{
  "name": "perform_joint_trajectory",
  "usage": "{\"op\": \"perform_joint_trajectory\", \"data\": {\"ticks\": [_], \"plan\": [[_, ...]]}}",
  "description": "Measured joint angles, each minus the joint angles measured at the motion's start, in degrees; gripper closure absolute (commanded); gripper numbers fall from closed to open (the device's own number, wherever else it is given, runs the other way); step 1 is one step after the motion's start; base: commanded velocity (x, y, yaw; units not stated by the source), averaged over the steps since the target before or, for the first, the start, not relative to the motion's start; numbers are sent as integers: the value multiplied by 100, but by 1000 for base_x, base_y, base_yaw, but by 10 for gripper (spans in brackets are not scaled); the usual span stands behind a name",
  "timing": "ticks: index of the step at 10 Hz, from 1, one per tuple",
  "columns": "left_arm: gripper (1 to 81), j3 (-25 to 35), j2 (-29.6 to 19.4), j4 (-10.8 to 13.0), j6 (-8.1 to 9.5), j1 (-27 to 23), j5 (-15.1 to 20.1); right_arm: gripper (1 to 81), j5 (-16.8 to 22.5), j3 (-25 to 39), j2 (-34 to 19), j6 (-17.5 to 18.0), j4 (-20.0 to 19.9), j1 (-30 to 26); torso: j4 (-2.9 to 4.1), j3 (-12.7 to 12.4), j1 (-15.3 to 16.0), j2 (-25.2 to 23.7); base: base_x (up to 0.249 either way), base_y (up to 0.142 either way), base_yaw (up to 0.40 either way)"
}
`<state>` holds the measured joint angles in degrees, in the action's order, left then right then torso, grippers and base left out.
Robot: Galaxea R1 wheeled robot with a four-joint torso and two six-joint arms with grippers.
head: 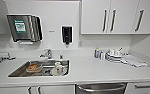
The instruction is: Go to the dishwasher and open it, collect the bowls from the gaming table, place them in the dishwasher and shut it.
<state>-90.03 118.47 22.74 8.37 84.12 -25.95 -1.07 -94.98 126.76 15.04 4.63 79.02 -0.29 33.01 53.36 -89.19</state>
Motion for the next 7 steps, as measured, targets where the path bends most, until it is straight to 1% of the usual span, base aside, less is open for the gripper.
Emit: {"op": "perform_joint_trajectory", "data": {"ticks": [2, 3, 5, 7], "plan": [[10, 116, -297, -2, 6, -94, -45, 10, -20, 16, 1, 2, -6, -27, 0, 74, 197, -310, 0, 0, 0], [10, 263, -485, -2, 41, -132, -61, 10, -9, 16, 17, 0, -6, -22, 0, 81, 319, -505, 0, 0, 0], [10, 681, -890, -2, 57, -252, -74, 10, -5, 16, 30, 0, -12, -5, 0, 81, 560, -887, 0, 0, 0], [10, 935, -1053, -2, 63, -308, -74, 10, -2, 9, 28, 2, -17, 4, 0, 81, 636, -1007, 0, 0, 0]]}}
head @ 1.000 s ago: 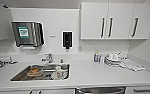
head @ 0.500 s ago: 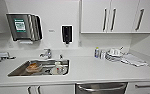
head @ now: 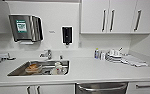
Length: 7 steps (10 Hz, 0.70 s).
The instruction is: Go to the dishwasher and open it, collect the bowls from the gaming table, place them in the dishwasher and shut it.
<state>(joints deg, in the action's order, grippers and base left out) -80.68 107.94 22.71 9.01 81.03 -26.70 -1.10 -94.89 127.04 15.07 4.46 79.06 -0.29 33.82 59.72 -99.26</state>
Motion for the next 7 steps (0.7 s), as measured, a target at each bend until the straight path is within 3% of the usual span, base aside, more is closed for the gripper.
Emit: {"op": "perform_joint_trajectory", "data": {"ticks": [3, 7], "plan": [[10, -50, 185, -2, 2, -24, 10, 10, 13, 10, -9, 2, 0, -15, 0, 0, 0, -2, 0, 0, 0], [10, -68, 168, -2, 2, -35, 11, 10, 61, 589, -400, 69, -41, -358, 0, 0, 0, -5, 0, 0, 0]]}}
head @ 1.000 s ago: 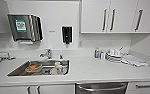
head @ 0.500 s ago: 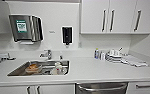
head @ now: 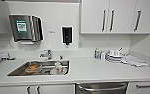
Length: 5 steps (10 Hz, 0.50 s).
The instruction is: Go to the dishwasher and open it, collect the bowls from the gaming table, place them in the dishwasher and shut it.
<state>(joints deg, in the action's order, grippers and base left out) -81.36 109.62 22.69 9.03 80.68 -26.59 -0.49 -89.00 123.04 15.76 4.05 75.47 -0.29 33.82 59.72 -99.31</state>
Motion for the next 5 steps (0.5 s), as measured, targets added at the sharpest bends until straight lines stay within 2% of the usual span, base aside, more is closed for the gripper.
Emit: {"op": "perform_joint_trajectory", "data": {"ticks": [3, 5], "plan": [[10, 179, -350, 13, 2, -282, 0, 10, 340, 441, -151, 17, -168, -544, 0, 0, 2, 0, 0, 0, 0], [10, 523, -581, 256, 0, -430, 60, 10, 661, 480, -182, 38, -282, -772, 0, 2, 2, 0, 0, 0, 0]]}}
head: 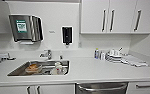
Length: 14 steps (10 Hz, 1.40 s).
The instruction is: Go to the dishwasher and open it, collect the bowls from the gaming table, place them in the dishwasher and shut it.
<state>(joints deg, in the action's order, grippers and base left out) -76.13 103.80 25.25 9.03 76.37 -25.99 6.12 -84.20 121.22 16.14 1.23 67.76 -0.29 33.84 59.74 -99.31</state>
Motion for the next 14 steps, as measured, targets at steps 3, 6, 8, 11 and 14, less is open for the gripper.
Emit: {"op": "perform_joint_trajectory", "data": {"ticks": [3, 6, 8, 11, 14], "plan": [[10, 48, -195, 94, 37, -302, 56, 10, 254, 0, -9, 4, -128, -213, 0, 0, 0, 0, 0, 0, 0], [10, 260, -171, 112, 173, -479, 96, 10, 558, 33, -9, 4, -555, -897, 0, 0, 0, 0, 0, 0, 0], [10, 265, -157, 110, 174, -474, 155, 10, 794, 66, -2, 138, -900, -1396, 0, 2, 2, 0, 0, 0, 0], [10, 257, -118, 113, 188, -474, 155, 10, 1187, 63, 6, 750, -1079, -2078, 0, 4, 2, 0, 0, 0, 0], [10, 254, -121, 116, 194, -472, 157, 10, 1596, -72, 154, 1608, -1136, -2649, 0, 4, 2, 0, 0, 0, 0]]}}
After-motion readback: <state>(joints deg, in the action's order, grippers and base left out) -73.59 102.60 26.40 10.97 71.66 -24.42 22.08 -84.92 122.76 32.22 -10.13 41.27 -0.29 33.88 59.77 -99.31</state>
